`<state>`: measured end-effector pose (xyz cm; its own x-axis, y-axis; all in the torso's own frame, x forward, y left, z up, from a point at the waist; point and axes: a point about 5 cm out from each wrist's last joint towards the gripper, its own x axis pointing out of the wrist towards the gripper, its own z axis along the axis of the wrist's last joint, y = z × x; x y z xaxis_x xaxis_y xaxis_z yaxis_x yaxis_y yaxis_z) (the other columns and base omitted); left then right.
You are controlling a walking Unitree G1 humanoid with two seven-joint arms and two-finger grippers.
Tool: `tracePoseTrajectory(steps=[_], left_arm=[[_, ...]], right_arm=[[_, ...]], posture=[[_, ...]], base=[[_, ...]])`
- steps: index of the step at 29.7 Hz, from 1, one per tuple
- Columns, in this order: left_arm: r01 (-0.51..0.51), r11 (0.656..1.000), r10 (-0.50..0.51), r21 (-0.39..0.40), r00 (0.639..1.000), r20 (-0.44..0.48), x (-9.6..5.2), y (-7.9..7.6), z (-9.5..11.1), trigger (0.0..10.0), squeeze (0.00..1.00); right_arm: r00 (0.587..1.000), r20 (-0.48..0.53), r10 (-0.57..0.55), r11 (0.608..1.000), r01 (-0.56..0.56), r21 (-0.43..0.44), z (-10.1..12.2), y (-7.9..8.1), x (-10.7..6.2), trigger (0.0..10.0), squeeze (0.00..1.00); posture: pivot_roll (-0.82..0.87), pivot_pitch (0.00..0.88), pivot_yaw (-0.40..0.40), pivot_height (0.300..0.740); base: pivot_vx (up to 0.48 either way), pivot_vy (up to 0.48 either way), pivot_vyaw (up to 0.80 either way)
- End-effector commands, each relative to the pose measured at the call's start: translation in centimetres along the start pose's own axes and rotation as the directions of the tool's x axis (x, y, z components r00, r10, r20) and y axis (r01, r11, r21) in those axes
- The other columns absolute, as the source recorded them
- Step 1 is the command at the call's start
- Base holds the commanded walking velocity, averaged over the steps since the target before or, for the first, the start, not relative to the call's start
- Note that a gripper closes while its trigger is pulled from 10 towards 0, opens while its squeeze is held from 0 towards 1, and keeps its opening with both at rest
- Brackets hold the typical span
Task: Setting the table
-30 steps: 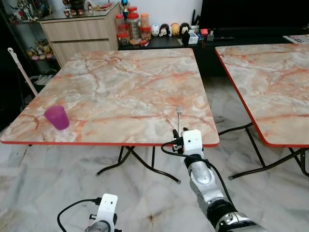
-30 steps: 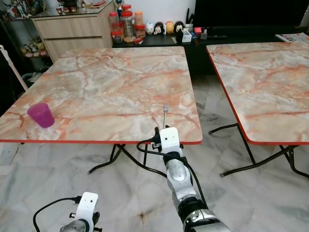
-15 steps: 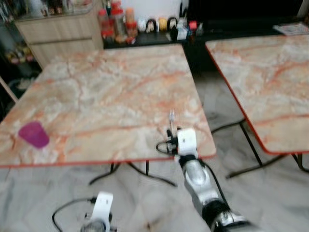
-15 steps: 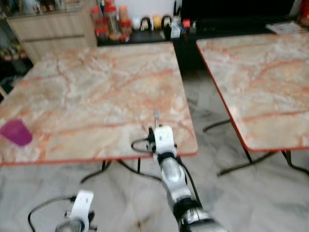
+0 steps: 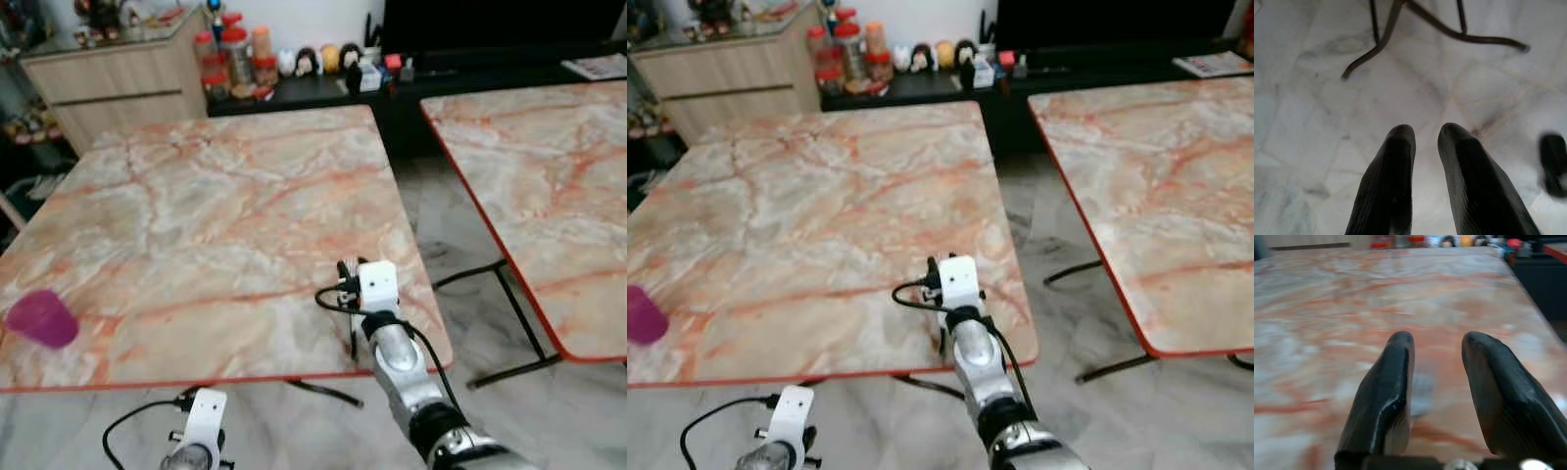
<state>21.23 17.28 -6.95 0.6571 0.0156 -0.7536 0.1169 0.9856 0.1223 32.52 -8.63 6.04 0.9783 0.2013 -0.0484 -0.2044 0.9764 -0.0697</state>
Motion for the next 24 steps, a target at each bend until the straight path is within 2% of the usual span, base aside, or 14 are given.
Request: tracePoseTrajectory(steps=[1, 11, 17, 20, 21, 22, 23, 24], left_arm=[[0.009, 1.000, -0.009, 0.002, 1.000, -0.014, -0.1, -0.4, -0.4, 10.0, 0.00], [0.005, 1.000, -0.005, -0.002, 1.000, -0.009, -0.1, -0.4, -0.4, 10.0, 0.00], [0.000, 1.000, 0.000, -0.004, 1.000, -0.009, -0.1, -0.3, -0.5, 10.0, 0.00], [-0.001, 1.000, 0.001, -0.001, 1.000, -0.010, -0.1, -0.2, -0.6, 10.0, 0.00], [-0.001, 1.000, 0.001, 0.000, 1.000, -0.011, -0.1, -0.2, -0.7, 10.0, 0.00], [-0.001, 1.000, 0.001, 0.001, 1.000, -0.011, -0.2, -0.2, -0.7, 10.0, 0.00], [-0.001, 1.000, 0.001, 0.001, 1.000, -0.011, -0.2, -0.2, -0.7, 10.0, 0.00], [0.000, 1.000, 0.000, 0.002, 1.000, -0.013, -0.2, -0.1, -0.8, 10.0, 0.00]], right_arm=[[1.000, -0.013, -0.004, 1.000, 0.004, 0.013, 0.0, 0.0, 0.1, 10.0, 0.00], [0.999, -0.018, -0.032, 0.995, 0.034, 0.090, 0.5, 0.3, 0.6, 10.0, 0.00], [0.997, -0.058, -0.050, 0.996, 0.054, 0.071, 0.9, 0.7, 1.1, 10.0, 0.00], [0.996, -0.066, -0.052, 0.992, 0.059, 0.113, 1.2, 1.2, 1.3, 10.0, 0.00], [0.996, -0.067, -0.052, 0.989, 0.061, 0.133, 1.2, 1.4, 1.3, 10.0, 0.50], [0.996, -0.069, -0.054, 0.988, 0.063, 0.138, 1.1, 1.4, 1.2, 10.0, 0.50], [0.996, -0.071, -0.059, 0.986, 0.069, 0.148, 1.1, 1.4, 1.2, 10.0, 1.00], [0.993, -0.090, -0.080, 0.984, 0.093, 0.152, 0.8, 1.4, 1.1, 10.0, 1.00]], posture=[[-0.06, 0.000, 0.078, 0.740], [-0.05, 0.000, 0.069, 0.740], [-0.05, 0.000, 0.072, 0.740], [-0.05, 0.000, 0.073, 0.740], [-0.05, 0.000, 0.075, 0.740], [-0.05, 0.000, 0.076, 0.740], [-0.05, 0.000, 0.077, 0.740], [-0.05, 0.000, 0.078, 0.740]], base=[[0.000, 0.000, 0.00], [0.000, 0.000, 0.00], [0.000, 0.000, 0.00], [0.000, 0.000, 0.00], [0.000, 0.000, 0.00], [0.000, 0.000, 0.00], [0.000, 0.000, 0.00], [0.000, 0.000, 0.00]])
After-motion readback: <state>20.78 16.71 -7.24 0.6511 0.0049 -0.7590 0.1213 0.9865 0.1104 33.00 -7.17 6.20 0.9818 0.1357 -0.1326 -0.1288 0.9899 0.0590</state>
